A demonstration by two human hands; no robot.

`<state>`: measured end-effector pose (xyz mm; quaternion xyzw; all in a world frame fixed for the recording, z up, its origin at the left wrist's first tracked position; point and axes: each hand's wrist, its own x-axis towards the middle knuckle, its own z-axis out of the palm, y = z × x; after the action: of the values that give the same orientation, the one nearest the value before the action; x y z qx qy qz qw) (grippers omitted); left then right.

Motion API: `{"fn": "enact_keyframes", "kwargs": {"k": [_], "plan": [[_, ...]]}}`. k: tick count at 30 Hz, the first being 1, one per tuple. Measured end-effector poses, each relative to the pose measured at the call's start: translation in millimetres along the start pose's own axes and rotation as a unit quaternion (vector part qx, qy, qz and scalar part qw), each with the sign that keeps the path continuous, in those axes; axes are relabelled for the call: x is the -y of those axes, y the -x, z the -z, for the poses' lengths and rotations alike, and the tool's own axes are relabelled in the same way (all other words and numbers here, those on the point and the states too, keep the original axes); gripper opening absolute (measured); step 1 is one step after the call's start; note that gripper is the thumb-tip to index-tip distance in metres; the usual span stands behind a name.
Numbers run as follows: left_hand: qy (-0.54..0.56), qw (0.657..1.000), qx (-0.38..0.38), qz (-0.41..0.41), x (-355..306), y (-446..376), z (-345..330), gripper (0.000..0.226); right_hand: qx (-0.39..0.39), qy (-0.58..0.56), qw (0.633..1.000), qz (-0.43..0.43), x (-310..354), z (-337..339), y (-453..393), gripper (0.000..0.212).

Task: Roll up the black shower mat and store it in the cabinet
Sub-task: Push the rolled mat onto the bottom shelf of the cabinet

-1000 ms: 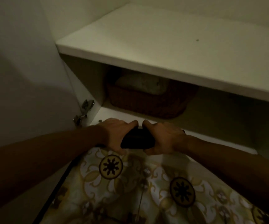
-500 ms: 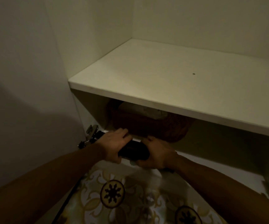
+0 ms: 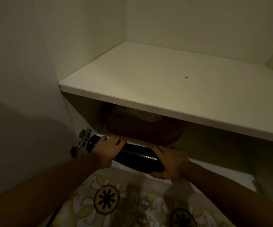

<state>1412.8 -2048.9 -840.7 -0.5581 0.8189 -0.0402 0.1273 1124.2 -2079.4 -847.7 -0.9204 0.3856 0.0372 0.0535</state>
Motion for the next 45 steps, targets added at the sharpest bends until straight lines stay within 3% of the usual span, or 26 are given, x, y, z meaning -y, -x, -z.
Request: {"fn": "enact_keyframes", "kwargs": {"k": [12, 18, 25, 35, 45], "plan": [[-0.001, 1.0, -0.004, 0.028, 8.4, -13.9, -2.2, 0.08, 0.012, 0.08, 0.996, -0.033, 8.6, 1.8, -18.8, 0.086], [0.005, 0.999, 0.023, 0.037, 1.7, -16.0, 0.7, 0.095, 0.023, 0.059, 0.998, -0.03, 1.1, 4.2, -20.2, 0.1], [0.003, 1.0, -0.021, -0.001, -0.8, -7.3, 2.8, 0.106, 0.042, 0.022, 0.999, 0.0, -2.1, 8.1, -12.9, 0.119], [0.025, 0.999, -0.031, -0.011, 6.1, -9.4, 1.2, 0.106, 0.106, -0.003, 0.994, -0.008, 0.5, 19.9, -18.4, 0.124], [0.032, 0.999, -0.024, -0.011, 8.9, -10.8, 1.3, 0.111, 0.086, 0.03, 0.996, 0.004, 0.5, 17.5, -18.0, 0.125]]}}
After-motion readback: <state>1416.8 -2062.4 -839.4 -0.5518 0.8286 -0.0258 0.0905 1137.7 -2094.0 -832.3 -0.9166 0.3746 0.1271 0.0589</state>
